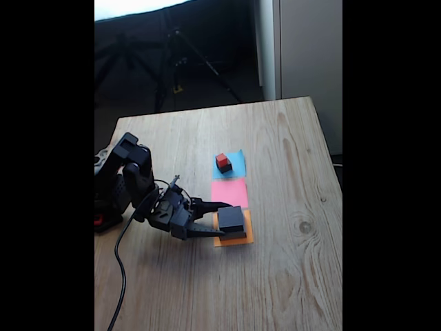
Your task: Tower of hanoi
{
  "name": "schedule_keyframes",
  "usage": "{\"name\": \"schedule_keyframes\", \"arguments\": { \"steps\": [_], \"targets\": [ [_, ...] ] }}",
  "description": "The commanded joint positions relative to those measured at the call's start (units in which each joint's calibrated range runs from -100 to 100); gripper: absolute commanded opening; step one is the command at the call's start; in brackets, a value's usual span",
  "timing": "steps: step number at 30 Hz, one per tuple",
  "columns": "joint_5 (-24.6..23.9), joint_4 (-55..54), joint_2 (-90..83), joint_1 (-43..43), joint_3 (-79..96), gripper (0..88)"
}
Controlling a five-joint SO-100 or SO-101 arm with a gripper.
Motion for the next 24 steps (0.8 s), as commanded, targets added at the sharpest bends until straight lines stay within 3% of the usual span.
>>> {"name": "schedule_keyframes", "arguments": {
  "steps": [1, 24],
  "targets": [
    [0.87, -1.28, -0.13, -1.01, -0.77, 26.7],
    [0.87, -2.34, -0.21, -1.84, -0.59, 7.6]
  ]
}}
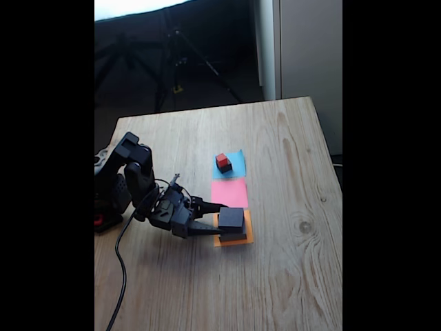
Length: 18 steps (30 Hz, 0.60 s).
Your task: Tower of hanoi
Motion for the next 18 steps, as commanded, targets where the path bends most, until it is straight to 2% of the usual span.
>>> {"name": "schedule_keyframes", "arguments": {
  "steps": [1, 8, 9, 18],
  "targets": [
    [0.87, -1.53, -1.10, -0.77, -0.40, 7.5],
    [0.87, -0.72, -5.57, -2.78, 2.87, 6.3],
    [0.87, -1.05, -6.48, -3.19, 3.50, 0.2],
    [-0.64, -0.81, -10.64, -5.20, 6.96, 0.2]
  ]
}}
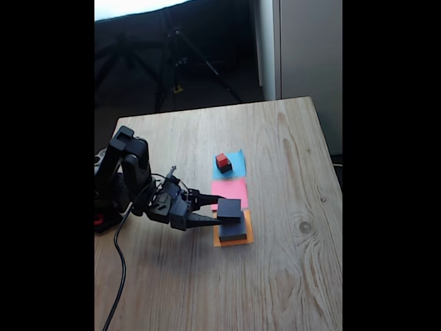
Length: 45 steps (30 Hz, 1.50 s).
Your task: Tower of hanoi
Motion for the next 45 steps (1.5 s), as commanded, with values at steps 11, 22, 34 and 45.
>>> {"name": "schedule_keyframes", "arguments": {
  "steps": [11, 22, 34, 45],
  "targets": [
    [-0.47, 10.04, -21.18, -4.91, 8.34, 0.2],
    [0.03, 68.32, -63.12, -12.02, 1.52, 0.2],
    [-5.32, 148.77, -75.84, -22.72, -52.84, 0.2],
    [-5.49, 176.94, -70.09, -24.72, -84.57, 0.2]
  ]
}}
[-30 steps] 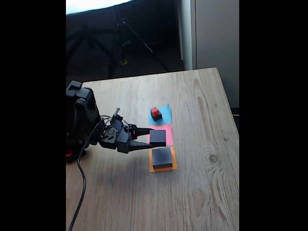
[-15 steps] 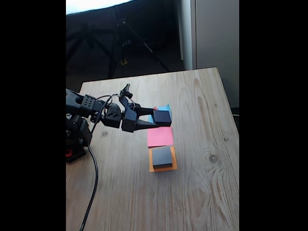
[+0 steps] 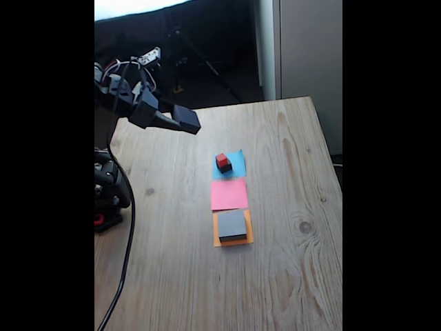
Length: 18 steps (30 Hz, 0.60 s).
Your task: Tower of hanoi
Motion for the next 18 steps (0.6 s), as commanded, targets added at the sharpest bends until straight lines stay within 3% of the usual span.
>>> {"name": "schedule_keyframes", "arguments": {
  "steps": [1, 6, 12, 18],
  "targets": [
    [-2.14, 5.36, 0.97, -1.06, -8.96, 0.2],
    [0.53, 2.53, -1.83, -0.56, -0.87, 0.2],
    [5.38, -9.94, -9.85, 0.87, 20.86, 0.2],
    [5.38, -21.43, -14.78, 3.54, 39.23, 0.2]
  ]
}}
